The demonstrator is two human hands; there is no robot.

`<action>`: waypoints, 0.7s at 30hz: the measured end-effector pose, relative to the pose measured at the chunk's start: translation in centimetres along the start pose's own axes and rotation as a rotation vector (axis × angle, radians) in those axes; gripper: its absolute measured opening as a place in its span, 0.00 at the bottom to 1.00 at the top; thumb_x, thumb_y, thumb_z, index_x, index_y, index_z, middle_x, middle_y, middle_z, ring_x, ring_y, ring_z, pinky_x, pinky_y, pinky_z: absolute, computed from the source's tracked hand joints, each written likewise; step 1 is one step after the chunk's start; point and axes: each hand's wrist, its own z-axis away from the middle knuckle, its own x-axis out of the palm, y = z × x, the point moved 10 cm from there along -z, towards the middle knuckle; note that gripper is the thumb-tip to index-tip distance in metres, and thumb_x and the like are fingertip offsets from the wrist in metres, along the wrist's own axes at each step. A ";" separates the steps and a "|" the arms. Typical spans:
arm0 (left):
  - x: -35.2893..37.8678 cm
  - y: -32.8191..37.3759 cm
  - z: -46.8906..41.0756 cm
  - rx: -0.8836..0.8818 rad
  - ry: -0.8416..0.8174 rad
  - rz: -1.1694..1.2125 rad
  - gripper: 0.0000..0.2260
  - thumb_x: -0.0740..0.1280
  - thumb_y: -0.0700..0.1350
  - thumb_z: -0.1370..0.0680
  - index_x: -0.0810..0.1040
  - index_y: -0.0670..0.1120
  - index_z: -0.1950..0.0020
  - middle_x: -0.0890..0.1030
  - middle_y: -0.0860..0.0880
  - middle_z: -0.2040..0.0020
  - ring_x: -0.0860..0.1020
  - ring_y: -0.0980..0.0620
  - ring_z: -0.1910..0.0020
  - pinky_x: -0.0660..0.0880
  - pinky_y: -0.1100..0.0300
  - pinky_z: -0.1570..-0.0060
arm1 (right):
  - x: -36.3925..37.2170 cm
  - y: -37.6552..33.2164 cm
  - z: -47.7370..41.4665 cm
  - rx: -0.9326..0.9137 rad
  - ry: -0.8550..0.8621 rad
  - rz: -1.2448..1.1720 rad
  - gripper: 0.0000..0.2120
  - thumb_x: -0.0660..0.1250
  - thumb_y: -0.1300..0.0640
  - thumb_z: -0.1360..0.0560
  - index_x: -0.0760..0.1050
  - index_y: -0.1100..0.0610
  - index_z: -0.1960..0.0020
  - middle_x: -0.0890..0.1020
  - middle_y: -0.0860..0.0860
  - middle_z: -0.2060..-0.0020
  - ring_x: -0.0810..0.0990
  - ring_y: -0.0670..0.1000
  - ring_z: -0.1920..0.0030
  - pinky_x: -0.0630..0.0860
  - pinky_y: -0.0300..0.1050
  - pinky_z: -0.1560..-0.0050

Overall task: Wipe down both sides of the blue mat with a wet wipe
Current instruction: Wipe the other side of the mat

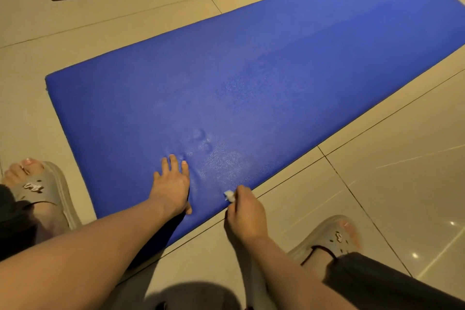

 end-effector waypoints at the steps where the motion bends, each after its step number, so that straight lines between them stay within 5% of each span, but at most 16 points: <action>1: 0.0 0.0 0.0 -0.003 -0.001 0.006 0.62 0.80 0.65 0.37 0.45 0.40 0.19 0.44 0.34 0.20 0.46 0.31 0.21 0.62 0.39 0.27 | 0.2 -0.4 0.2 -0.015 -0.011 0.008 0.06 0.63 0.53 0.20 0.66 0.49 0.53 0.77 0.47 0.57 0.76 0.50 0.62 0.71 0.42 0.62; 6: 0.1 0.0 0.0 -0.006 -0.007 0.004 0.62 0.79 0.64 0.36 0.44 0.40 0.19 0.43 0.34 0.20 0.45 0.31 0.21 0.60 0.39 0.26 | -3.0 0.0 -3.2 -0.006 0.073 0.010 0.07 0.63 0.48 0.19 0.67 0.49 0.51 0.79 0.47 0.57 0.78 0.52 0.61 0.71 0.44 0.62; 9: 0.1 -0.1 0.0 -0.005 0.004 -0.002 0.62 0.79 0.65 0.36 0.44 0.40 0.18 0.43 0.34 0.20 0.45 0.31 0.21 0.61 0.39 0.26 | -7.0 3.1 -7.1 0.165 0.219 -0.061 0.07 0.66 0.55 0.20 0.71 0.54 0.44 0.82 0.53 0.52 0.81 0.56 0.55 0.75 0.47 0.58; 14: 0.1 -0.1 0.0 0.000 0.014 -0.003 0.62 0.79 0.66 0.36 0.44 0.41 0.18 0.43 0.34 0.20 0.46 0.31 0.21 0.61 0.38 0.26 | -6.6 2.7 -8.7 0.217 0.204 -0.089 0.08 0.64 0.60 0.19 0.75 0.60 0.41 0.82 0.57 0.48 0.81 0.59 0.50 0.73 0.46 0.55; 17: 0.1 -0.1 0.0 -0.001 0.016 -0.003 0.62 0.79 0.65 0.37 0.44 0.40 0.18 0.44 0.34 0.20 0.47 0.31 0.21 0.62 0.38 0.27 | -4.2 -0.1 -6.8 0.157 0.153 -0.076 0.09 0.62 0.58 0.18 0.76 0.62 0.44 0.82 0.58 0.49 0.81 0.59 0.50 0.69 0.43 0.57; 21: 0.1 -0.1 0.0 -0.003 0.008 -0.011 0.60 0.78 0.64 0.34 0.43 0.41 0.18 0.43 0.34 0.20 0.46 0.32 0.21 0.62 0.40 0.27 | 1.7 -6.1 -2.8 -0.139 -0.137 0.088 0.07 0.63 0.59 0.22 0.73 0.59 0.46 0.79 0.58 0.48 0.79 0.62 0.51 0.74 0.54 0.51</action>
